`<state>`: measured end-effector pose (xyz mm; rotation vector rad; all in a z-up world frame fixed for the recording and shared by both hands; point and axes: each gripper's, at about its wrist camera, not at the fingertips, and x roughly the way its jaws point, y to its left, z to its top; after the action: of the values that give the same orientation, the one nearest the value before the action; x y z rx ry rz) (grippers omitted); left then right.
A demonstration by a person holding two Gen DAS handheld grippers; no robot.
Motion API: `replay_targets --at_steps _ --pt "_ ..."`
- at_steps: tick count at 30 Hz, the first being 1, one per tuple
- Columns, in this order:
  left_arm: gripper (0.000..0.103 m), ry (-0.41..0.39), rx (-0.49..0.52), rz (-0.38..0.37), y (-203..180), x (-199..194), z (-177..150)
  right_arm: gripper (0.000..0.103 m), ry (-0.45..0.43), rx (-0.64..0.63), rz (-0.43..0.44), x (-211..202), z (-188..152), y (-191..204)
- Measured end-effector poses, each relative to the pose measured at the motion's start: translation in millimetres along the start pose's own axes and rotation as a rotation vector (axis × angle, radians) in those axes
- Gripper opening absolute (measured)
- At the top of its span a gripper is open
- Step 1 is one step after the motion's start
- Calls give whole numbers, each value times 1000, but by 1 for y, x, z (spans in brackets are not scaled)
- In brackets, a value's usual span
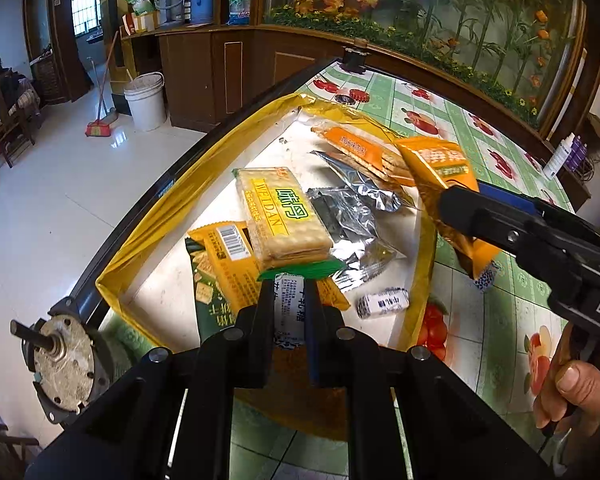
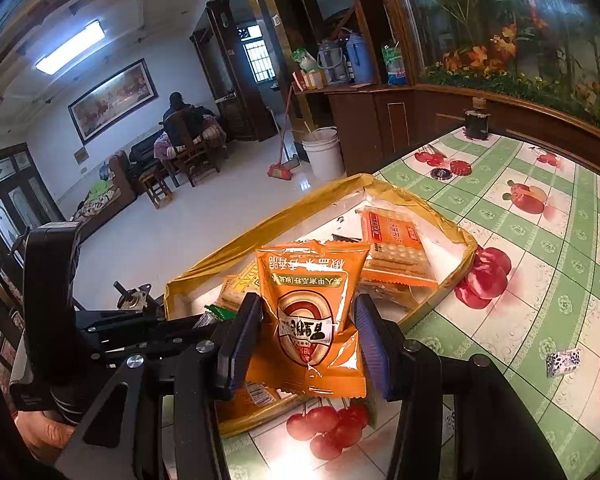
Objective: Organize snacks
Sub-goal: 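Open left tool to drop white candy into tray while right tool drops orange bag, then move left tool toward blue-and-white milk candy while right tool withdraws from tray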
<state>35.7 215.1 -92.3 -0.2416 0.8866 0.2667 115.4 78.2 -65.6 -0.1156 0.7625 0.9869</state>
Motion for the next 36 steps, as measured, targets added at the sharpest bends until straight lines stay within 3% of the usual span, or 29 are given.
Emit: replay_targets --at_steps 7,10,12,13,14,20,36 --pt "11 -8 -12 28 2 11 11 49 41 4 -2 29 8 -5" --pt "14 -1 11 80 -2 14 11 53 66 -11 -8 40 9 -2" --pt "34 -4 22 108 -5 11 10 53 73 -18 -26 44 8 0" --pt "53 -18 27 108 -6 7 10 54 70 -12 -24 43 8 -1" --pt "64 -40 30 109 -7 2 10 57 61 -5 -19 40 7 -2" --pt "66 -113 50 109 -17 -25 12 60 12 32 -42 6 -2 -16" --pt "66 -130 103 87 -57 -46 5 64 -57 129 -167 -85 -40 -65"
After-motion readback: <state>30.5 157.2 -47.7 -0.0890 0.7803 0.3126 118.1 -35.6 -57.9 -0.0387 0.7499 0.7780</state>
